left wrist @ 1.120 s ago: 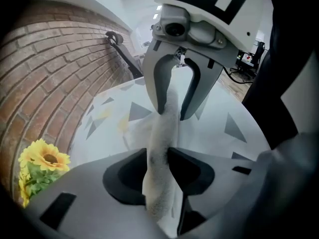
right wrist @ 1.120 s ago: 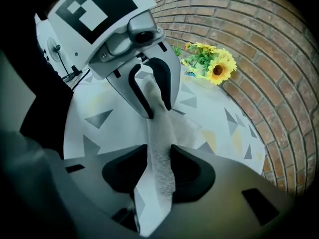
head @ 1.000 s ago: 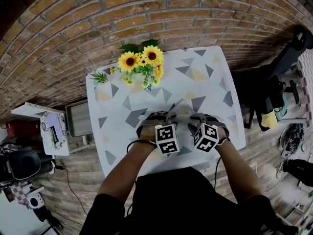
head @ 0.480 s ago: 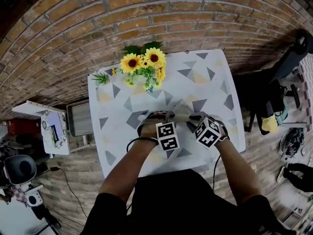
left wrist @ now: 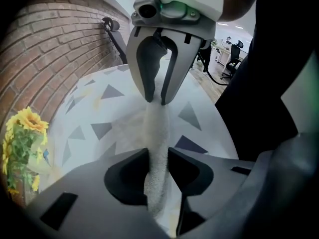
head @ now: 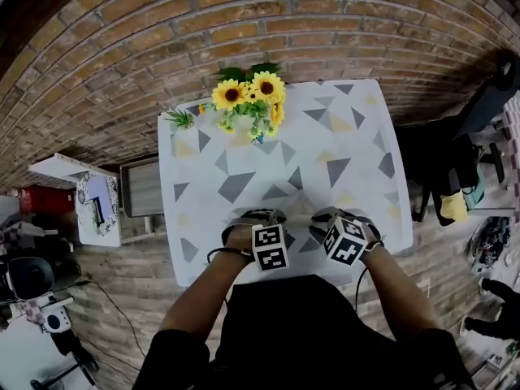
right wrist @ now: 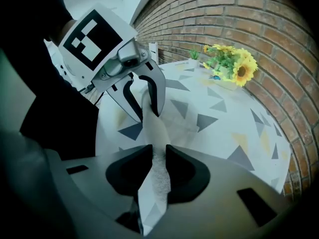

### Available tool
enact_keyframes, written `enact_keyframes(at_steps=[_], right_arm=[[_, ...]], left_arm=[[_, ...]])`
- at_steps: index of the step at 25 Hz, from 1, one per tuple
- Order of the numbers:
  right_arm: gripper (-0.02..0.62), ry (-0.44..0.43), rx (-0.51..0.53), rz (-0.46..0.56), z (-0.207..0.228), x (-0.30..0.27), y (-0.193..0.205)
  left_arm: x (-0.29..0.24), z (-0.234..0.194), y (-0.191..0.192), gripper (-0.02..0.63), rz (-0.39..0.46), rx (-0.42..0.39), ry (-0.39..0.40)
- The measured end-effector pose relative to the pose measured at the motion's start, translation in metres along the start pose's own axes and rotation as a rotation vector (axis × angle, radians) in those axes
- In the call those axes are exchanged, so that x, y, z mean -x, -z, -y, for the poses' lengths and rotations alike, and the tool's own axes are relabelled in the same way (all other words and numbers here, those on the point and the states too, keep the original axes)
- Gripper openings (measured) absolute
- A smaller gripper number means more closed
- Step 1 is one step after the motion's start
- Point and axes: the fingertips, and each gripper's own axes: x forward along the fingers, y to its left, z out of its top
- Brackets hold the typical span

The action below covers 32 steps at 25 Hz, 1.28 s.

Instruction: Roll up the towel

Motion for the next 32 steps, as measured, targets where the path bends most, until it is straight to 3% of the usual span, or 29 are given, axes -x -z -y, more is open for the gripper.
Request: enact_keyframes(at_steps=[4,7,12,20,27,32], right_arm=[[0.098,0.022,0.016,-0.007,0.004,-0.004,-0.004],[0.098,0.049,0.011,-0.01,0.015,-0.007,-0.008],[0.095,0.104,-0.018,-0.017,0.042,-0.014,-0.013],[0.094,0.223,-0.064,0.008,0.07,-0.003,-0.022],[0.129,0.188,0.003,-0.002,0.038,0.004,-0.018],[0.156,0.191,0.009,-0.049,0.046,-0.015,-0.013]], left_arm=[[0.006,-0.001,0.006,0.144,0.012,0.052,-0.034],[0.014,-0.009,0.006,0.179,0.017,0.041,-0.09],[0.028,-0.018,-0.002,0.186,0.075,0.041,-0.175],[0.005,-0.028,-0.002,0.184,0.049,0.009,-0.189],[0.001,-0.054,-0.001,0.176,0.067,0.06,-0.174],[0.003,-0.07,-0.003,0.176,0.096,0.118,-0.177]])
